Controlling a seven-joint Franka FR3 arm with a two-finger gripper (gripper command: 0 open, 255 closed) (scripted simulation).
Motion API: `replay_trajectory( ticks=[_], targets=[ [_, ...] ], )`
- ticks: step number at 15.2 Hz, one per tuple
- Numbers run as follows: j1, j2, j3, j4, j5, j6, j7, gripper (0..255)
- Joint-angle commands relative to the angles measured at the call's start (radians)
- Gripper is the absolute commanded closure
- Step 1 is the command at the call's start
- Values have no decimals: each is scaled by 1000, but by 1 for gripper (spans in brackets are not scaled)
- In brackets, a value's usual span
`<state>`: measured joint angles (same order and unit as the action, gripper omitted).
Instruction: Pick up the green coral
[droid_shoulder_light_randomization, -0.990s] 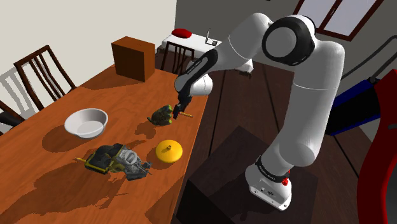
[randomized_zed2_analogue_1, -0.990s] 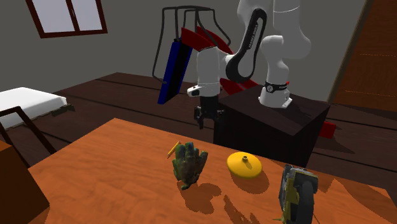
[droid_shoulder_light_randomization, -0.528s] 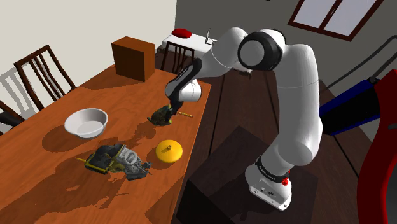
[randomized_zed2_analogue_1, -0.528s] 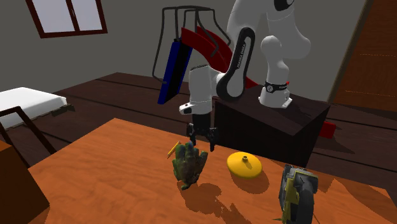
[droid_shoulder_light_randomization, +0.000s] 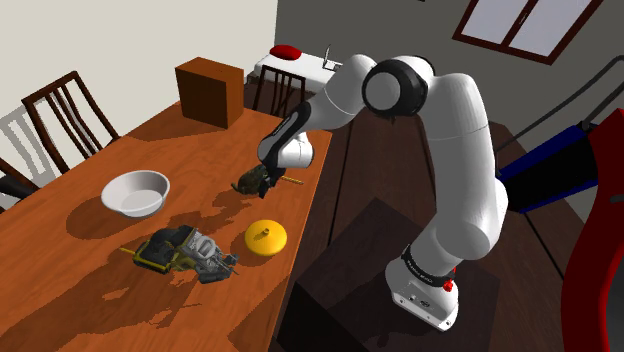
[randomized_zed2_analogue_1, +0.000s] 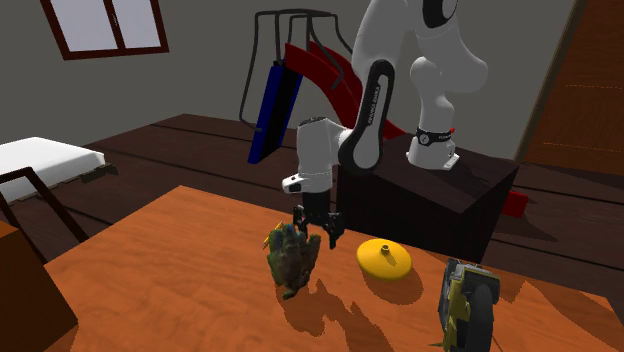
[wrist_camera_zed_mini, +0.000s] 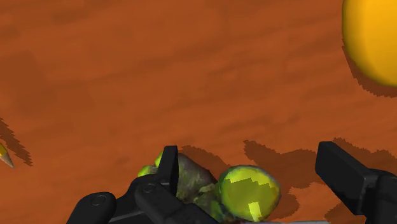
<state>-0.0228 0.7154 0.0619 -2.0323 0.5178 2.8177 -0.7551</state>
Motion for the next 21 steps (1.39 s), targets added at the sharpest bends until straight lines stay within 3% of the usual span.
replay_trajectory(
  ticks=[1,10,21],
  targets=[
    [-1,5,1,4,1,2,-1,255],
    [0,6,1,3,1,3,-1,255],
    [31,-139,-40,-54,-33,-85,50,255]
  ],
)
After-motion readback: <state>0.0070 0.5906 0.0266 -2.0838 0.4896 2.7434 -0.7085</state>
